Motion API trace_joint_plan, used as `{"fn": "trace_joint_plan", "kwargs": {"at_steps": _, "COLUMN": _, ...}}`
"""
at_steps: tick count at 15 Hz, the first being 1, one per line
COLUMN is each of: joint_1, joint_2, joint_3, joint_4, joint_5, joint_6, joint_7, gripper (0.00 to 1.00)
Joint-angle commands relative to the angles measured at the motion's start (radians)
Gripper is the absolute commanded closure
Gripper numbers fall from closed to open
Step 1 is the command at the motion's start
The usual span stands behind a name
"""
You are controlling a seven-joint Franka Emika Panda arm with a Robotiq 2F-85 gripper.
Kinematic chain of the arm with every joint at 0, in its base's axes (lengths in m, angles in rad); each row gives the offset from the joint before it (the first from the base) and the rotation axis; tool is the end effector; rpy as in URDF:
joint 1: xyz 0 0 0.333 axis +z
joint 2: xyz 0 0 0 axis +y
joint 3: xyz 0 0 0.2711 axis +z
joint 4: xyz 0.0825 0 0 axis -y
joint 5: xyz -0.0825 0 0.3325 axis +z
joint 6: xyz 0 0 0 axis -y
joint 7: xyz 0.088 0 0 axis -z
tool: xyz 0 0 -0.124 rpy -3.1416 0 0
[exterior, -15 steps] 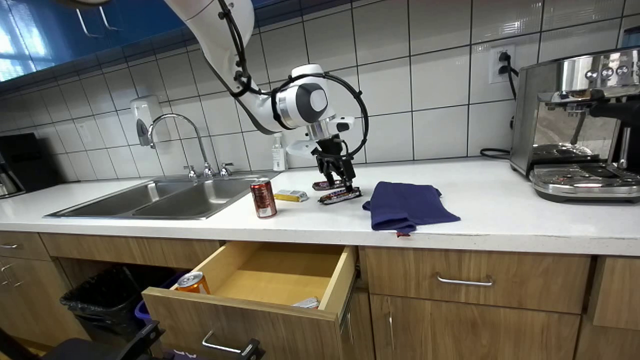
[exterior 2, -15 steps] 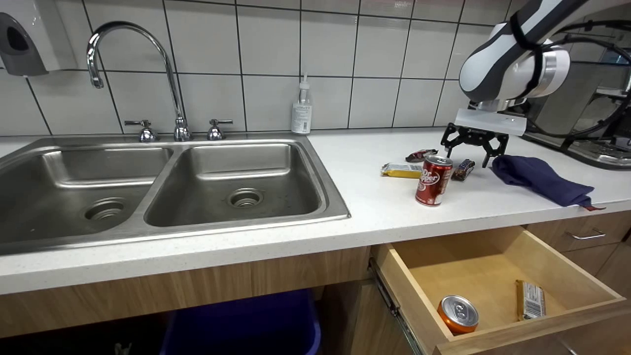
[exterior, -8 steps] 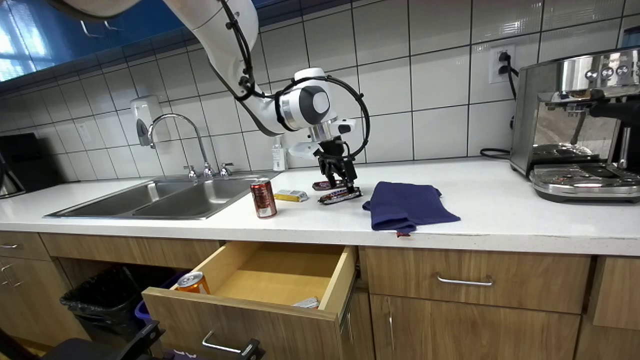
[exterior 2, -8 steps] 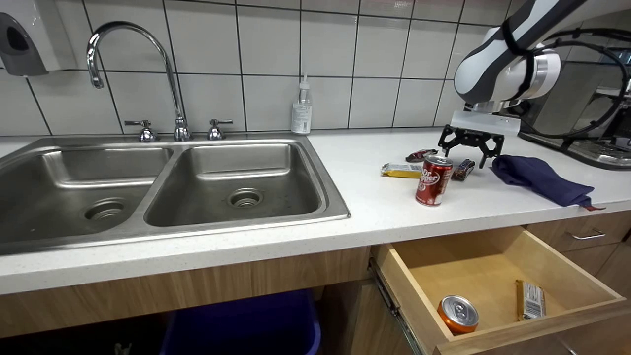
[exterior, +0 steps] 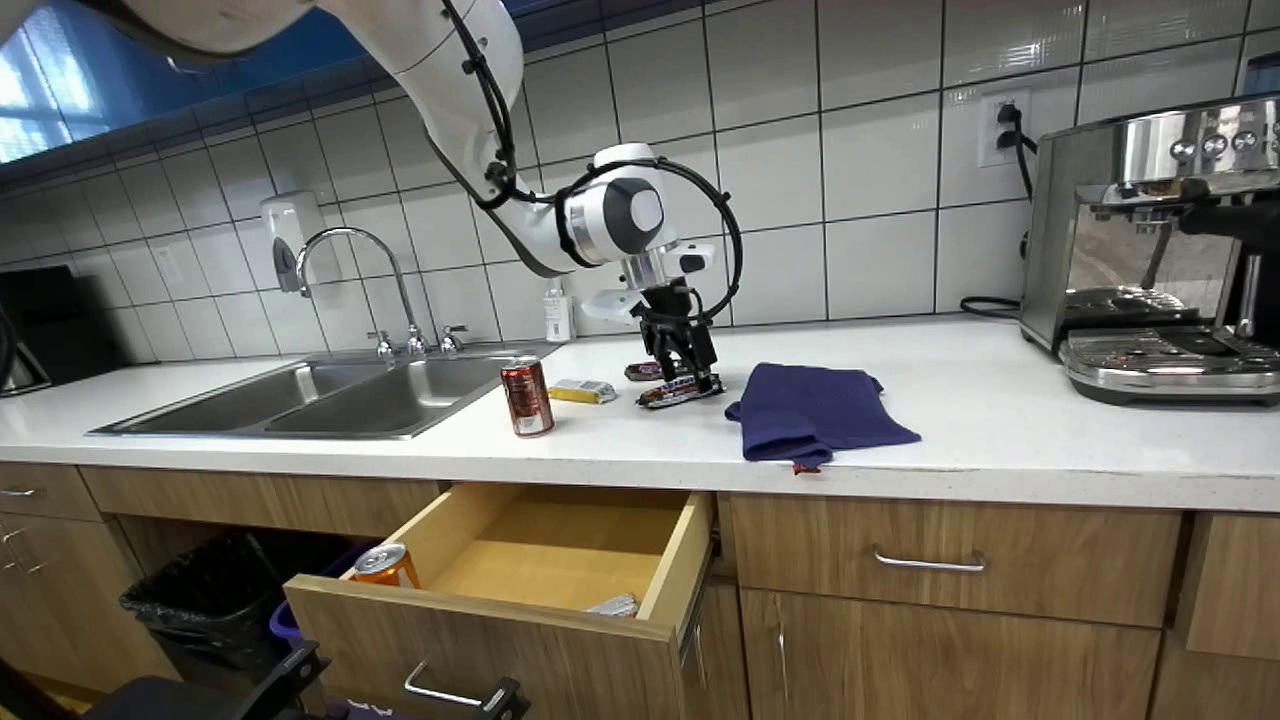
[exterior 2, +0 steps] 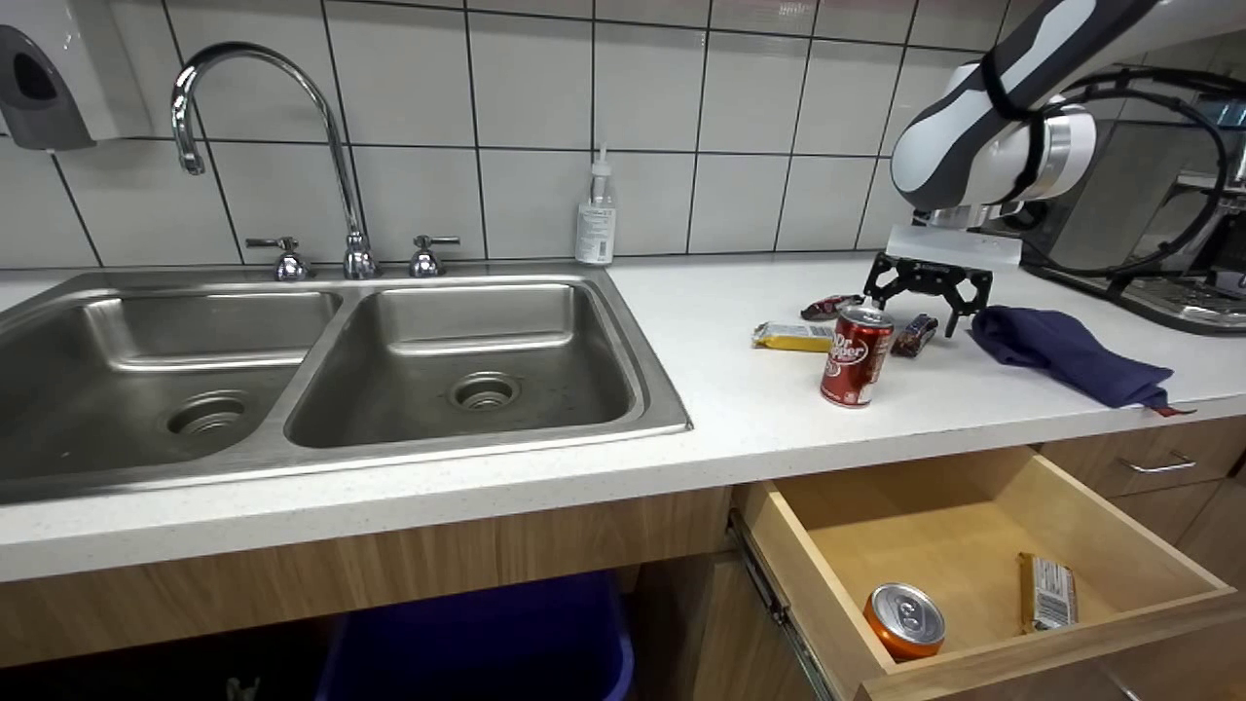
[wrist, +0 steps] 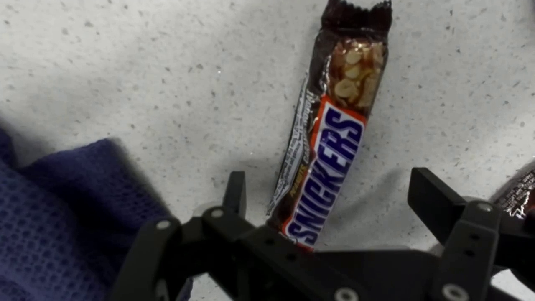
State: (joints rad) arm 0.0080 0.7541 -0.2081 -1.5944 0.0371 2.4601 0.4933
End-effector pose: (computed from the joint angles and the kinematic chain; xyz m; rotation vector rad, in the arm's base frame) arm 0.6338 -0.1120 0.1945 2.8782 -0.9805 0.2172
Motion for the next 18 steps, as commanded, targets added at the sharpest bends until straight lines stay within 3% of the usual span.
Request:
{"fn": "trace_joint_plan", "kwargs": {"at_steps": 1, "joint_1": 0.004, "joint_2": 0.030, "joint_3": -0.011, "joint_4": 0.060, "joint_5": 0.001, "joint_6": -0.047, "joint_7": 0.033, "gripper": 0.25}}
{"fn": "trace_joint_plan", "kwargs": {"at_steps": 2, "joint_1": 0.003, "joint_2": 0.033, "joint_3": -0.012, "joint_4": 0.064, "joint_5": 0.002, "joint_6": -0.048, "joint_7": 0.034, "gripper": 0.26}}
{"fn": "trace_joint_plan", "kwargs": {"at_steps": 10, "joint_1": 0.001, "joint_2": 0.025, "joint_3": -0.015, "joint_4": 0.054, "joint_5": 0.002, "joint_6": -0.039, "joint_7": 0.033, "gripper": 0.88}}
{"fn": "trace_joint_plan", "kwargs": {"at_steps": 12, "joint_1": 0.002, "joint_2": 0.012, "joint_3": -0.014, "joint_4": 0.035, "joint_5": 0.001, "joint_6": -0.028, "joint_7": 0.027, "gripper": 1.00}}
{"fn": "trace_joint_plan", "kwargs": {"at_steps": 18, "joint_1": 0.000, "joint_2": -0.051, "joint_3": -0.010, "joint_4": -0.046, "joint_5": 0.002, "joint_6": 0.013, "joint_7": 0.004, "gripper": 0.96}}
